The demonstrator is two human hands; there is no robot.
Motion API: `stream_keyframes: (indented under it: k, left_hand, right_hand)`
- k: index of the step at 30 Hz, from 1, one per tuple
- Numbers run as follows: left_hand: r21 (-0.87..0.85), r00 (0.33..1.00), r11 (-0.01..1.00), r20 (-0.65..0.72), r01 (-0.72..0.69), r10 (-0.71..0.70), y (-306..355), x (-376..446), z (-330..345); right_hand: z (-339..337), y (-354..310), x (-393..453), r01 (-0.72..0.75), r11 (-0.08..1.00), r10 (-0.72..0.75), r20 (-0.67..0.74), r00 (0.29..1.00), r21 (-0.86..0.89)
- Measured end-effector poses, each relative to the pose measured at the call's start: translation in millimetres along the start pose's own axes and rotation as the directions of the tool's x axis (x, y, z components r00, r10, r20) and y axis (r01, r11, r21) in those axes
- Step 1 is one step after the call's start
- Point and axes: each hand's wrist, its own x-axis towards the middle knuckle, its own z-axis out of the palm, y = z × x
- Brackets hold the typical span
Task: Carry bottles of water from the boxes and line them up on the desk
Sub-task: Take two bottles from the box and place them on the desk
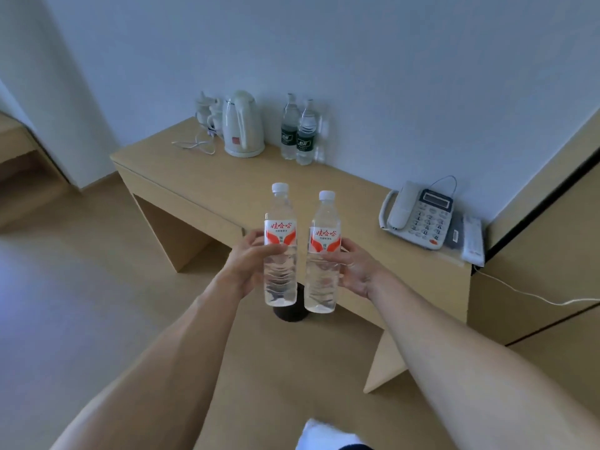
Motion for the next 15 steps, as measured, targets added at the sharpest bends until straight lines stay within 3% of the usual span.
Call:
stream_keyframes:
  k: [6, 11, 15]
  left_hand:
    - [0.099, 0.993, 0.995, 0.116, -0.031, 0.020, 36.9, 82.0, 19.7]
    - [0.175, 0.985, 0.979, 0.154, -0.100, 0.073, 72.3, 156.8, 25.2]
    - [0.241, 0.986, 0.964, 0.152, -0.108, 0.072, 95.9, 220.3, 17.3]
  right_hand:
    - [-13.9, -39.6, 51.5, 0.132, 0.991, -0.128, -0.125, 0.984, 0.018]
    - [-18.4, -73.1, 124.8, 0.222, 0.969, -0.199, -0.186, 0.962, 0.111]
    - [-19.5, -91.5, 181.5, 0.278, 0.957, -0.244, -0.295, 0.924, 0.078]
